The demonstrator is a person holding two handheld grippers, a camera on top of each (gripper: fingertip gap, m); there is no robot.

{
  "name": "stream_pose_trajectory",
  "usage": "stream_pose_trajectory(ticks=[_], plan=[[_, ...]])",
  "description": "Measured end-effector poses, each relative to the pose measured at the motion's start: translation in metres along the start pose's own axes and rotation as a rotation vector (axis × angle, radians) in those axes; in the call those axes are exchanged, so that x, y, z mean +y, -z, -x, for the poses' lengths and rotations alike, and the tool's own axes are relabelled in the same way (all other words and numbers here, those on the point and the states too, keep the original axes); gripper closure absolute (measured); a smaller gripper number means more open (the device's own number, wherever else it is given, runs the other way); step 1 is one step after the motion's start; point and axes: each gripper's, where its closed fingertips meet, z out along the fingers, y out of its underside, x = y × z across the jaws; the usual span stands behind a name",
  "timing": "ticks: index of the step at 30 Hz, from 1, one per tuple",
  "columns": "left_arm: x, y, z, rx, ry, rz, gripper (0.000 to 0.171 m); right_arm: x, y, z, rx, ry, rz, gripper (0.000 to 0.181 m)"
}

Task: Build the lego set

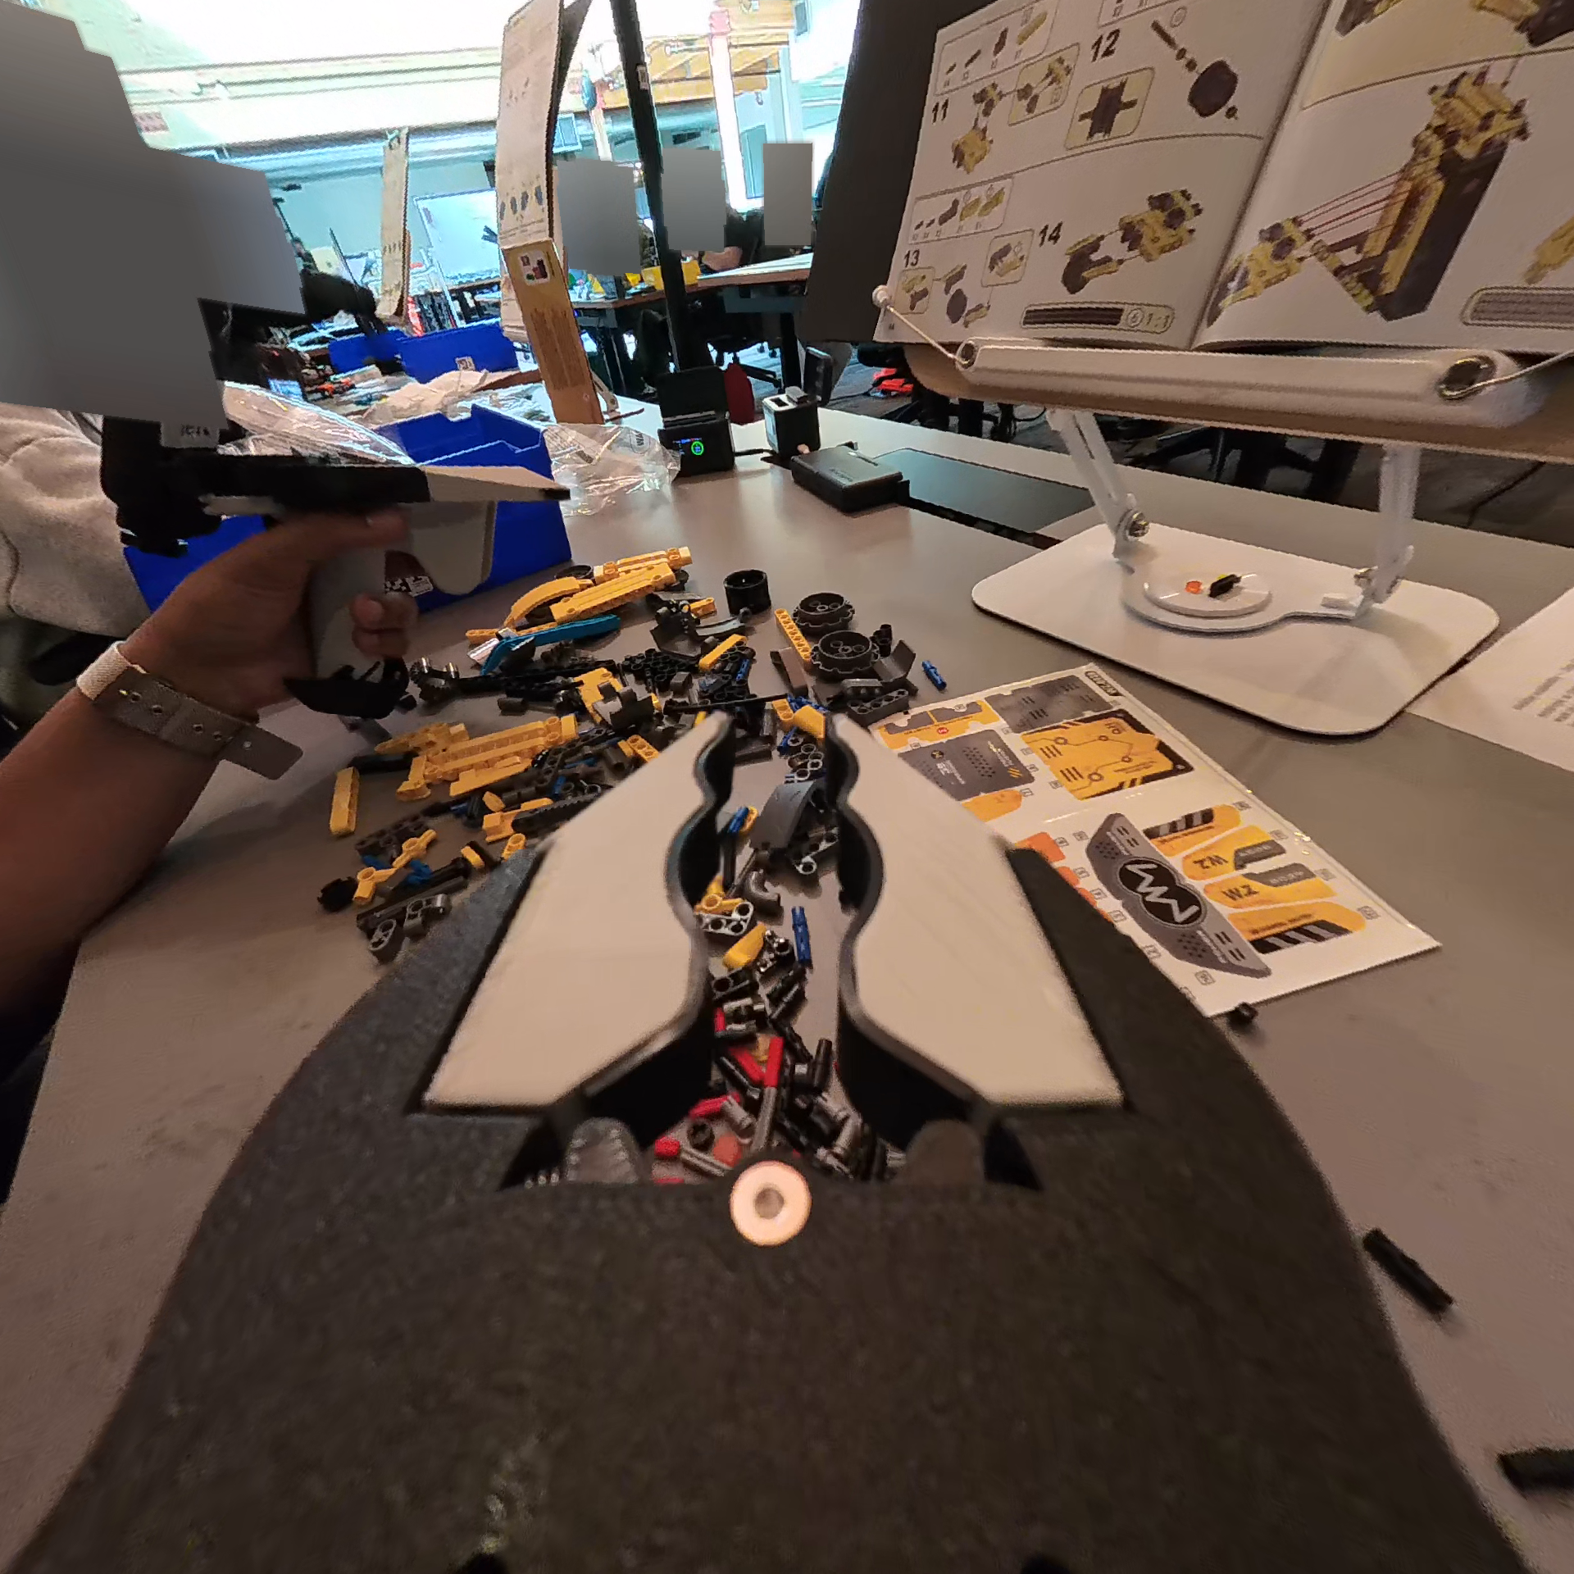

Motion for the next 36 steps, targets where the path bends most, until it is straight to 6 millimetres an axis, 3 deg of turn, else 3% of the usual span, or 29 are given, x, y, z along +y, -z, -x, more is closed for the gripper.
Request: stream_pose_trajectory(ticks=[11,20,25,36], plan=[[0.0009,-0.0005,-0.0003,-0.001,-0.004,0.005,0.169,0.0015,-0.0013,0.0041,-0.013,0.019,0.009,0.172],[0.0014,-0.0007,-0.0006,-0.002,-0.007,0.008,0.169,0.0010,-0.0021,0.0045,-0.023,-0.003,0.002,0.162],[-0.0052,0.0019,0.0001,-0.013,-0.017,-0.028,0.170,0.0033,-0.0034,0.0086,-0.034,0.023,0.015,0.173],[-0.0063,0.0023,-0.0006,-0.006,-0.012,-0.035,0.169,0.0057,-0.0059,0.0086,-0.030,0.016,0.023,0.164]])
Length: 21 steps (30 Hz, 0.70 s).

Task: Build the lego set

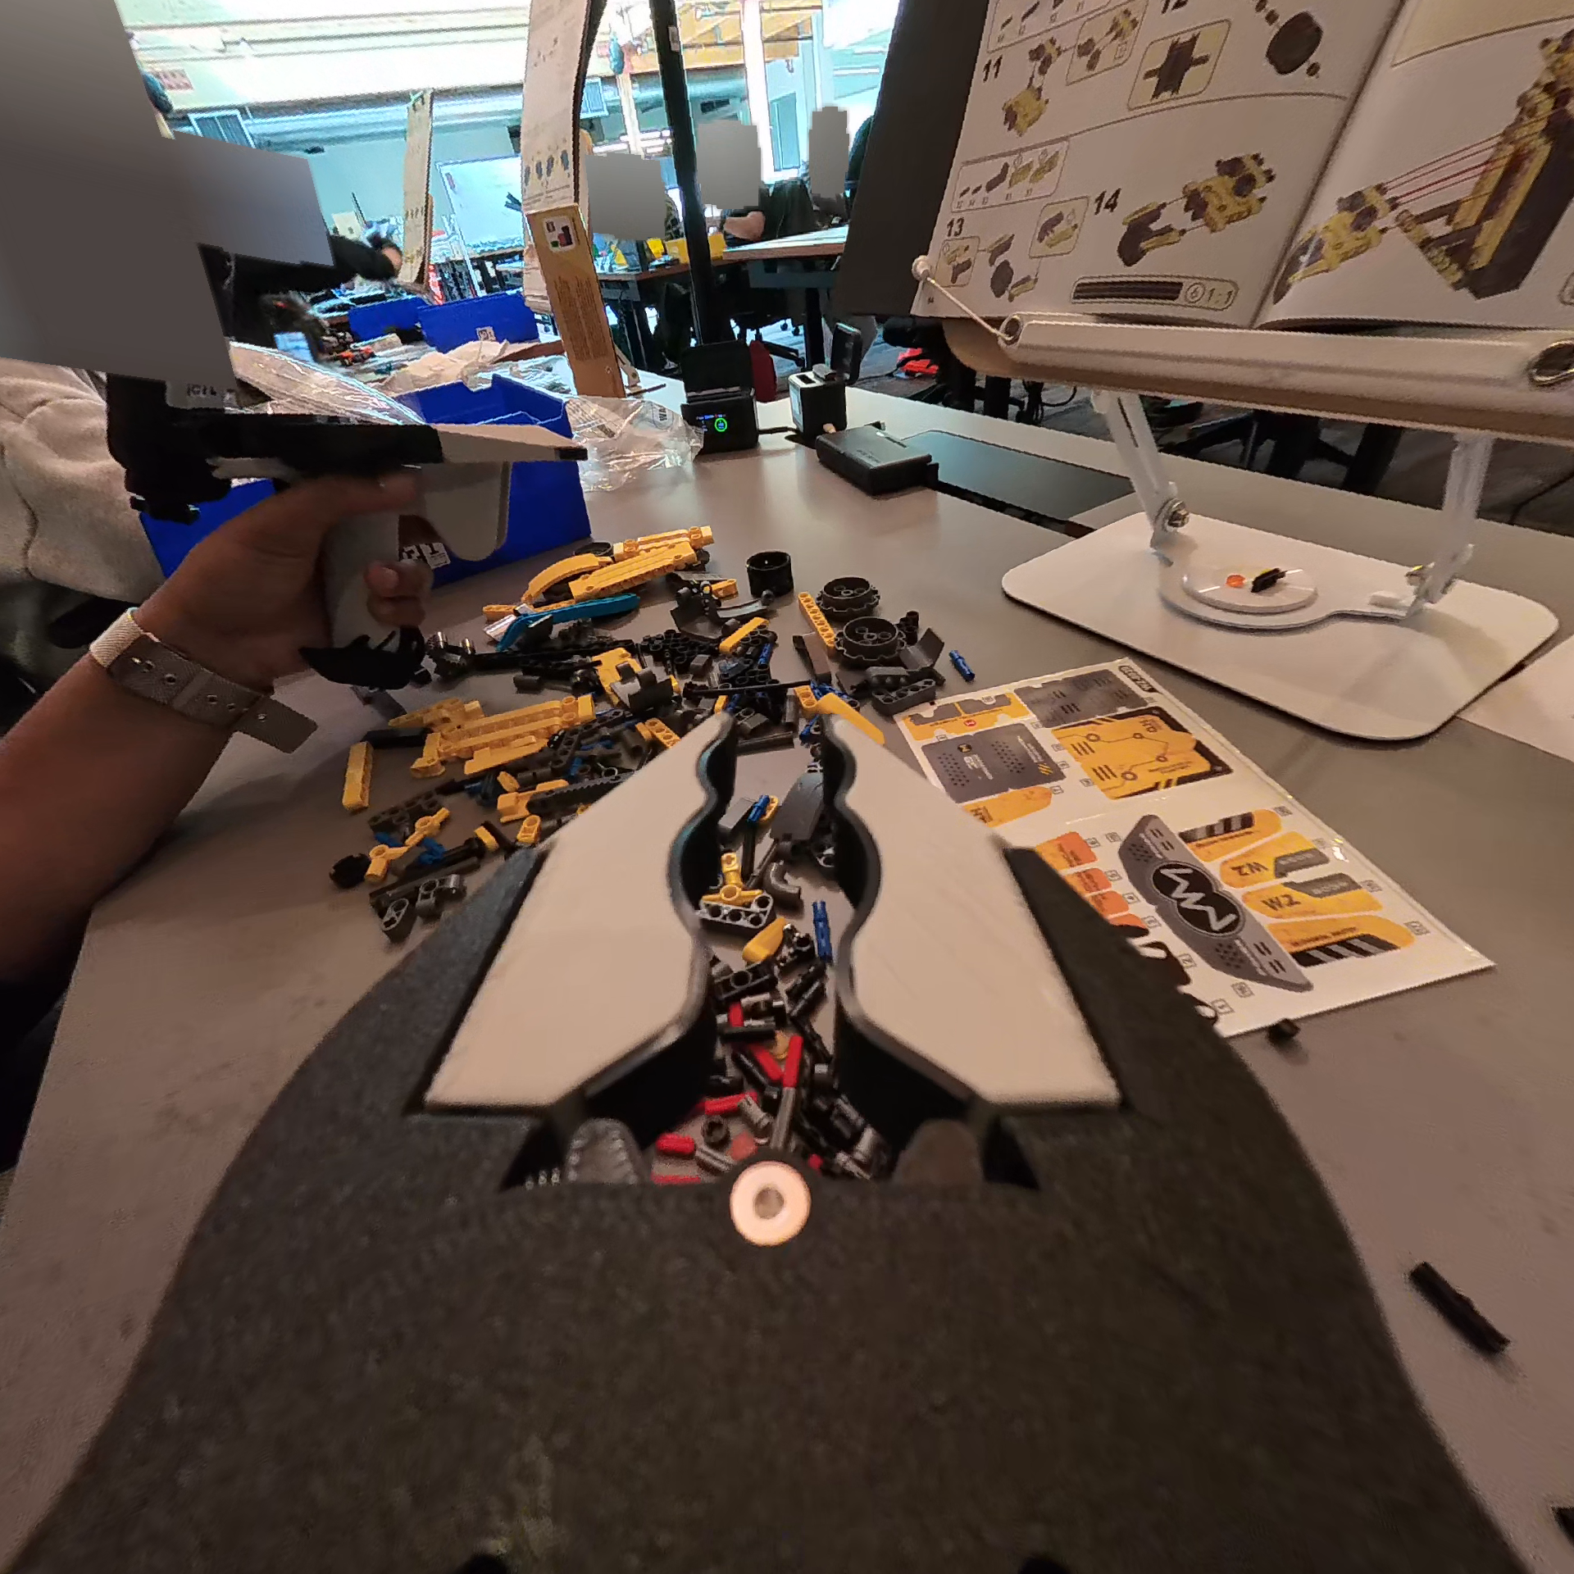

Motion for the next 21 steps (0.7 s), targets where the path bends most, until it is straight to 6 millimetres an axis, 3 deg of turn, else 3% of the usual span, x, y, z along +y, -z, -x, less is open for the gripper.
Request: stream_pose_trajectory(ticks=[3,9,15,21], plan=[[-0.0007,0.0005,0.0008,-0.003,0.001,-0.004,0.169,-0.0002,0.0007,-0.0011,0.008,0.008,-0.001,0.172],[-0.0010,0.0007,0.0012,-0.004,0.002,-0.006,0.169,0.0013,-0.0005,-0.0015,0.006,-0.007,0.005,0.164],[-0.0011,0.0007,0.0007,-0.002,0.001,-0.005,0.169,0.0006,0.0001,-0.0001,-0.007,-0.011,-0.001,0.171],[-0.0012,0.0007,0.0009,-0.001,0.005,-0.007,0.169,0.0012,-0.0006,0.0001,-0.006,-0.013,0.004,0.166]])
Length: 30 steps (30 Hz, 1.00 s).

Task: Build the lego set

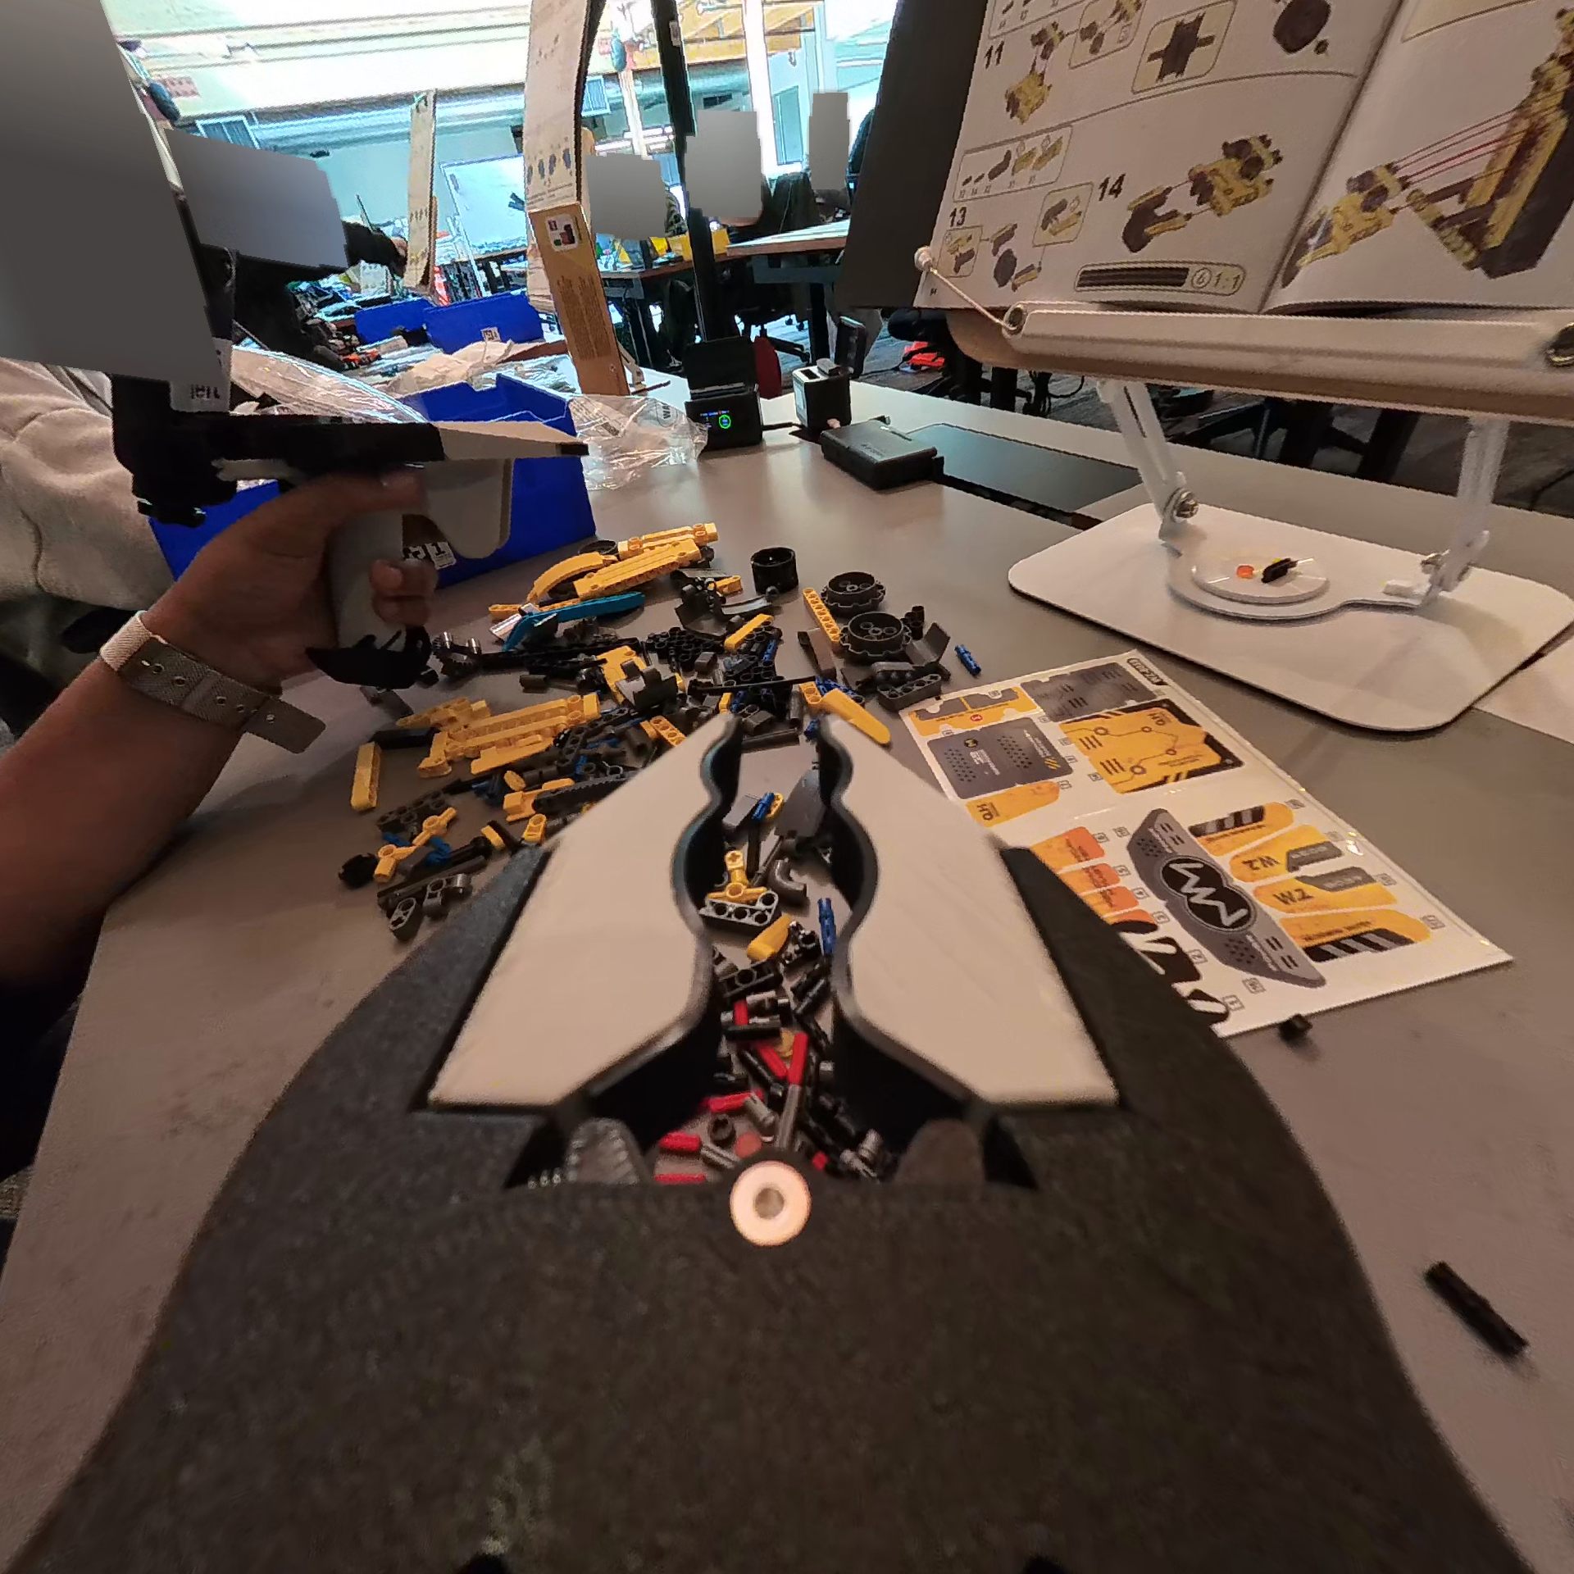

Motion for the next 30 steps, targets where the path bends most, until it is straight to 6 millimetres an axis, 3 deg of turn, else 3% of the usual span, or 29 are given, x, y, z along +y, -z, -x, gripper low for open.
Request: stream_pose_trajectory(ticks=[5,25,30], plan=[[0.0001,-0.0002,-0.0001,0.000,-0.002,0.001,0.169,-0.0009,0.0006,0.0018,-0.013,-0.001,-0.006,0.173],[0.0002,-0.0003,0.0007,-0.001,-0.001,0.001,0.169,0.0029,-0.0018,0.0045,-0.026,-0.005,0.015,0.168],[0.0002,-0.0002,0.0012,-0.002,0.000,0.000,0.169,0.0044,-0.0022,0.0076,-0.045,-0.003,0.023,0.175]])
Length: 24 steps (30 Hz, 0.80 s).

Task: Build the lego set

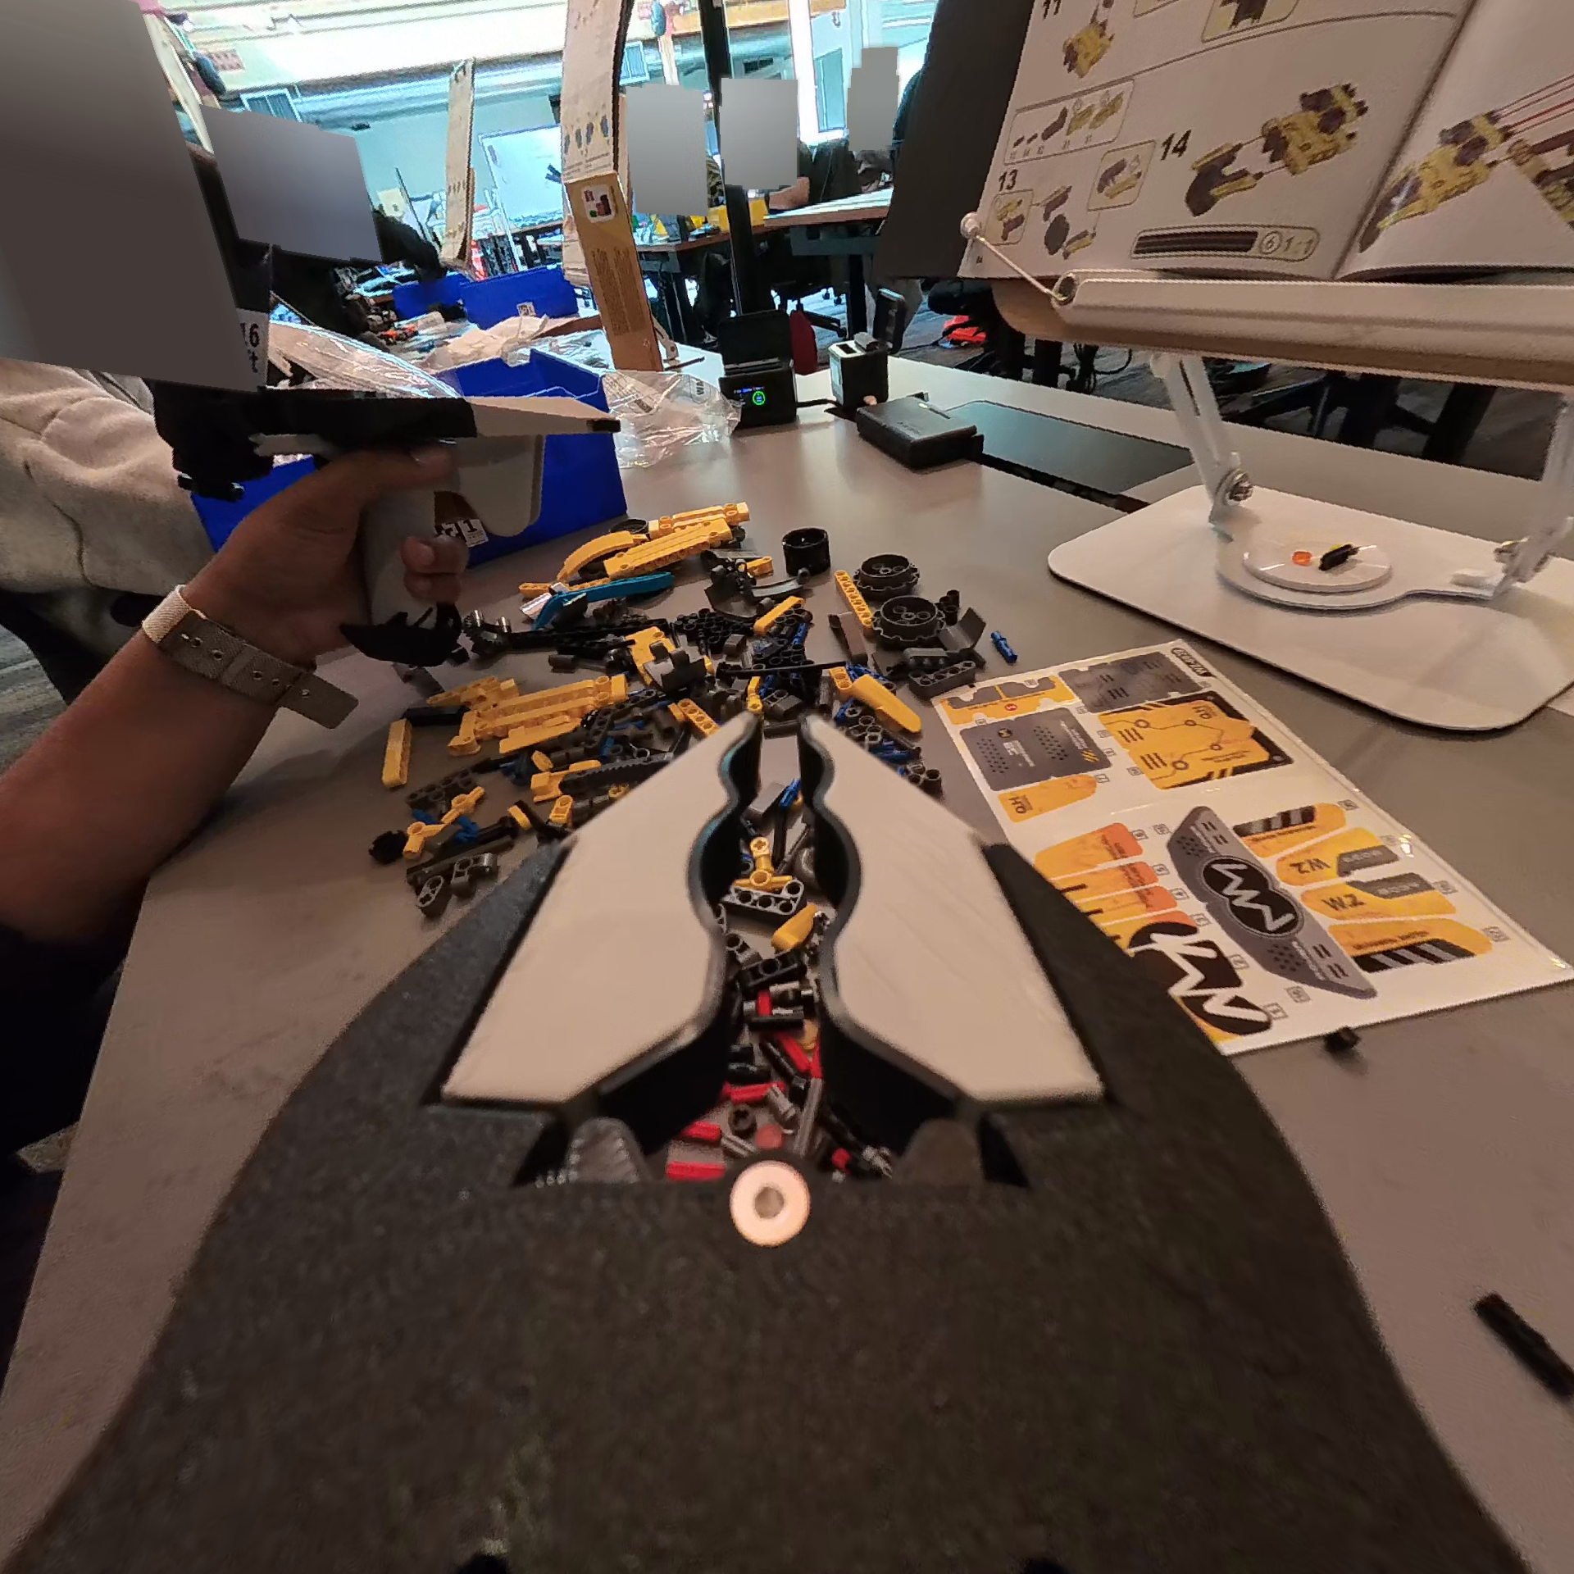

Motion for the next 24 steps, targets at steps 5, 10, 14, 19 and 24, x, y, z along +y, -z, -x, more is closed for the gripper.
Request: stream_pose_trajectory(ticks=[5,10,14,19,24], plan=[[-0.001,0.000,-0.002,0.016,0.015,-0.005,0.169,0.002,-0.001,-0.001,0.013,0.012,0.011,0.170],[-0.005,0.004,-0.002,0.030,0.057,-0.017,0.169,0.000,0.000,-0.002,0.014,0.003,-0.002,0.168],[-0.016,0.016,-0.005,-0.035,-0.035,0.009,0.169,0.001,0.000,-0.003,0.015,0.007,0.001,0.176],[-0.014,0.034,0.003,-0.109,-0.090,0.122,0.162,0.003,-0.002,-0.002,0.008,-0.005,0.009,0.168],[-0.015,0.057,0.031,-0.207,-0.082,0.150,0.154,0.001,-0.001,-0.003,0.014,-0.010,-0.004,0.165]])
